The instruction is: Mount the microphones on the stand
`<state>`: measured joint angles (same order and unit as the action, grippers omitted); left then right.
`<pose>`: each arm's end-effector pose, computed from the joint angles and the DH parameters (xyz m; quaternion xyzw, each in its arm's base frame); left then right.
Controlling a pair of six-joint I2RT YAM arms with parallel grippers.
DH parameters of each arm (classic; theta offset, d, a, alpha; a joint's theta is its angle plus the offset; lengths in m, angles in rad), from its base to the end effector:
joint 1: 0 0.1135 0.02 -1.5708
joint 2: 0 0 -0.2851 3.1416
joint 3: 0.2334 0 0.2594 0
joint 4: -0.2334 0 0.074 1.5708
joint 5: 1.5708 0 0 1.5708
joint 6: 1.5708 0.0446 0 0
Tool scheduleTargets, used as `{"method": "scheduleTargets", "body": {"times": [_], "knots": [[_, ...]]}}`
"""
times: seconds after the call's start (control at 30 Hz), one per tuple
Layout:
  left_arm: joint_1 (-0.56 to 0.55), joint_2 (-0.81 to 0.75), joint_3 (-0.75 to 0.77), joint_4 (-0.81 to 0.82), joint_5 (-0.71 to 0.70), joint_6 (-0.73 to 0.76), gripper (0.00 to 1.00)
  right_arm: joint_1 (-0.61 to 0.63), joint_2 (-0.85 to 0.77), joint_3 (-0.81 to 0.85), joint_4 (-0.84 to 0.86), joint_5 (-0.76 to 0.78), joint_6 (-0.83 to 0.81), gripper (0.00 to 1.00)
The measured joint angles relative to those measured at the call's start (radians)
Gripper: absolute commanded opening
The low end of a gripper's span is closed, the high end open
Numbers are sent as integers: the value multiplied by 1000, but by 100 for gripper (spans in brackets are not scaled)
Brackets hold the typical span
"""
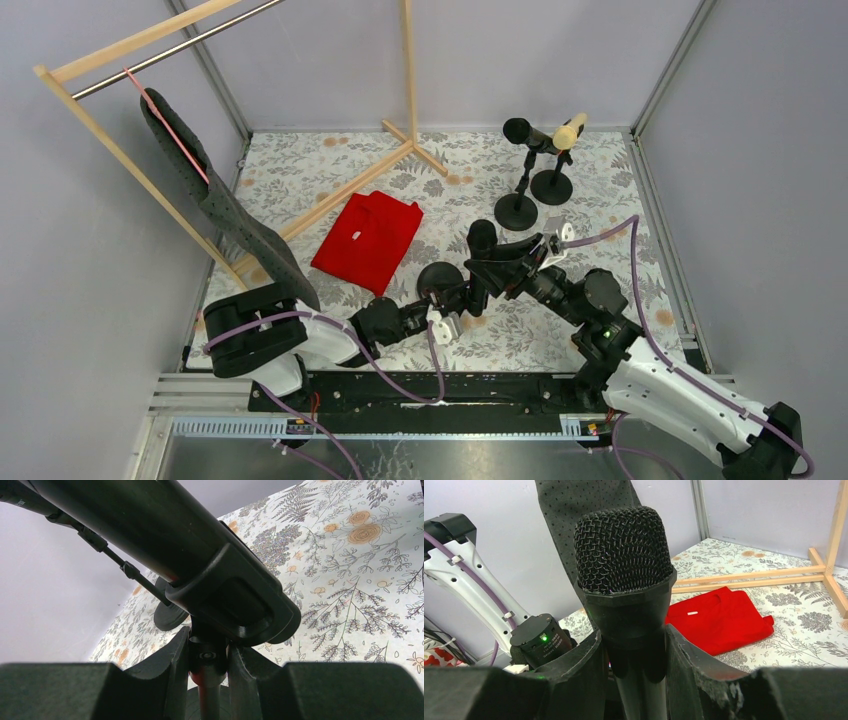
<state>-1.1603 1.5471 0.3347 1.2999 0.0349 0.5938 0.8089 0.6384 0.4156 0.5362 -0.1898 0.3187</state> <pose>0.1087 -0.2538 0.1936 0.5275 0.4220 -0.2174 0.7046 0.1061 0.1234 0.3225 -0.2164 0.5494 0.4774 0.6508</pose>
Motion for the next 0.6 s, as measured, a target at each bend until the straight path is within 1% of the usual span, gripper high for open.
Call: {"method": "scheduleTargets", "body": {"times": [0.6], "knots": [[-4, 7, -17, 39, -18, -4, 0, 84, 8, -29, 2, 113, 12, 0]]}}
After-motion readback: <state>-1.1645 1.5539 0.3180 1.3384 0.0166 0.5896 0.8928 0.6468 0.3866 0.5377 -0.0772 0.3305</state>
